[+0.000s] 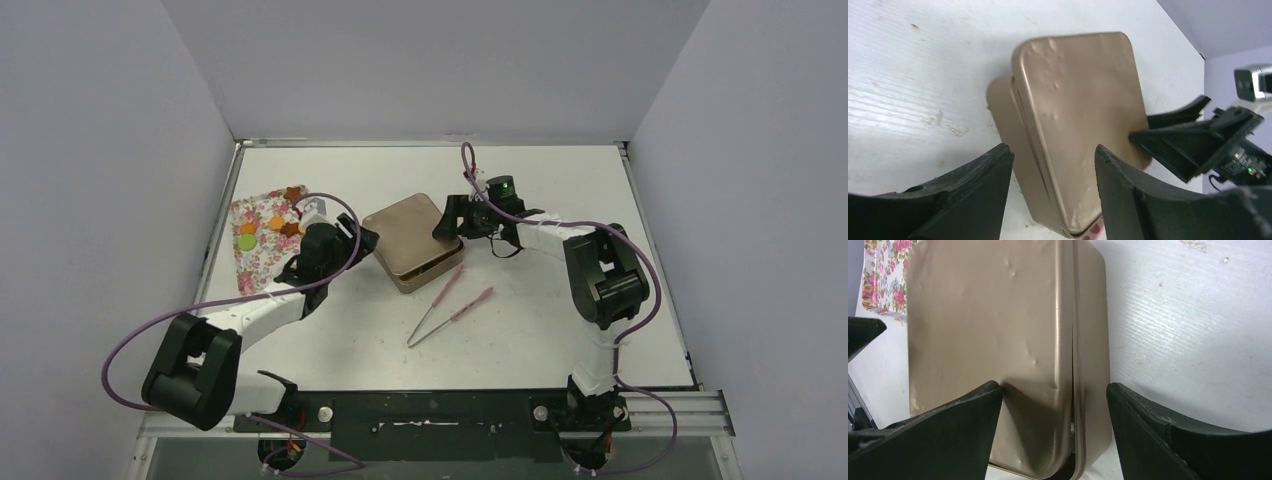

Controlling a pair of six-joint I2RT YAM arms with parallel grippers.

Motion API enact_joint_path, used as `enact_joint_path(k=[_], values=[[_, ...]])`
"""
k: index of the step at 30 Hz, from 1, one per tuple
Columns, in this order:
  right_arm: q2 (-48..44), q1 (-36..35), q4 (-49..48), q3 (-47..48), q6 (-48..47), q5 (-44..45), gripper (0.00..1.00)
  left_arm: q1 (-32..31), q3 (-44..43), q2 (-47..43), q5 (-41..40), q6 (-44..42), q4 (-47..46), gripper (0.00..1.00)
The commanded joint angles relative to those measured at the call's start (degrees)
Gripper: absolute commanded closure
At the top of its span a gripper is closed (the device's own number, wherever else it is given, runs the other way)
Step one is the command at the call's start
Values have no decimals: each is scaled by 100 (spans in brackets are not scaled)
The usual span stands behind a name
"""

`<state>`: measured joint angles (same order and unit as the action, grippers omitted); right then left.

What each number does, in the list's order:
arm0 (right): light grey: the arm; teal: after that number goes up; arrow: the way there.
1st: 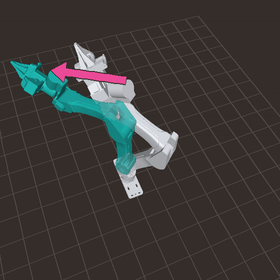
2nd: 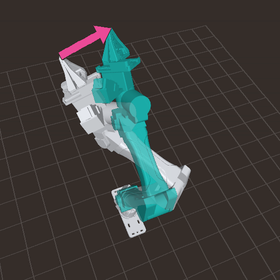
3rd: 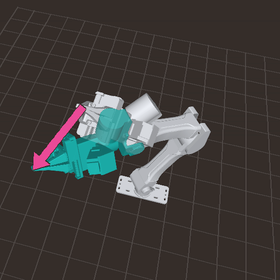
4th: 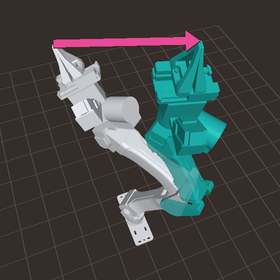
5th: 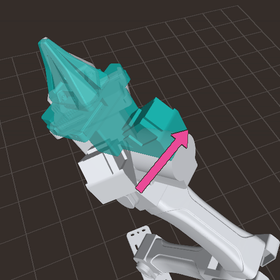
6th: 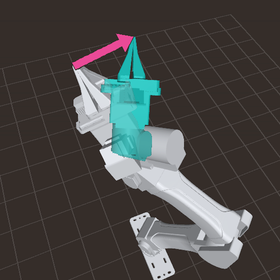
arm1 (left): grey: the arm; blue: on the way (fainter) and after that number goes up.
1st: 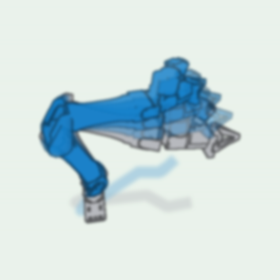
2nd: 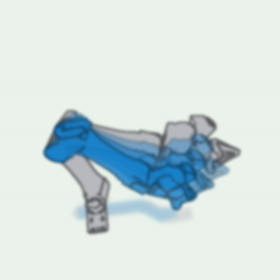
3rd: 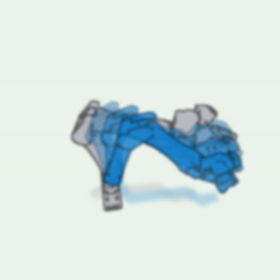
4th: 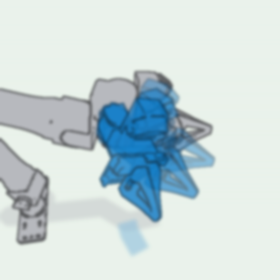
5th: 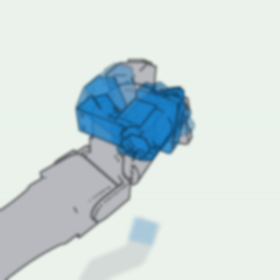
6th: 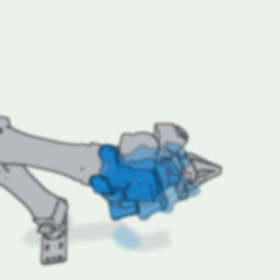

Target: Pack the cookies

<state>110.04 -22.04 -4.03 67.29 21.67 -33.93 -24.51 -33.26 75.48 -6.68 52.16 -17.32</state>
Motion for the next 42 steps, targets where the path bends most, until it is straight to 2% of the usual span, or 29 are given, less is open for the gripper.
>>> enact_joint_path(k=[1,4,8,11,32,42], values=[[-220,46,-282,-66,-58,-35,23,254,-240,255,-82,59,-248,41],[-246,43,-282,-71,-60,-18,23,289,-360,545,143,83,-384,42],[-252,44,-291,-84,-62,-34,23,263,-343,783,427,189,-612,51],[-264,36,-291,-76,-75,-50,23,226,-326,827,515,218,-658,53],[-656,-323,13,-103,-809,-228,23,78,-714,1293,666,186,-846,51],[-1054,-459,-72,-315,-939,-170,23,131,-560,1207,800,27,-973,61]])
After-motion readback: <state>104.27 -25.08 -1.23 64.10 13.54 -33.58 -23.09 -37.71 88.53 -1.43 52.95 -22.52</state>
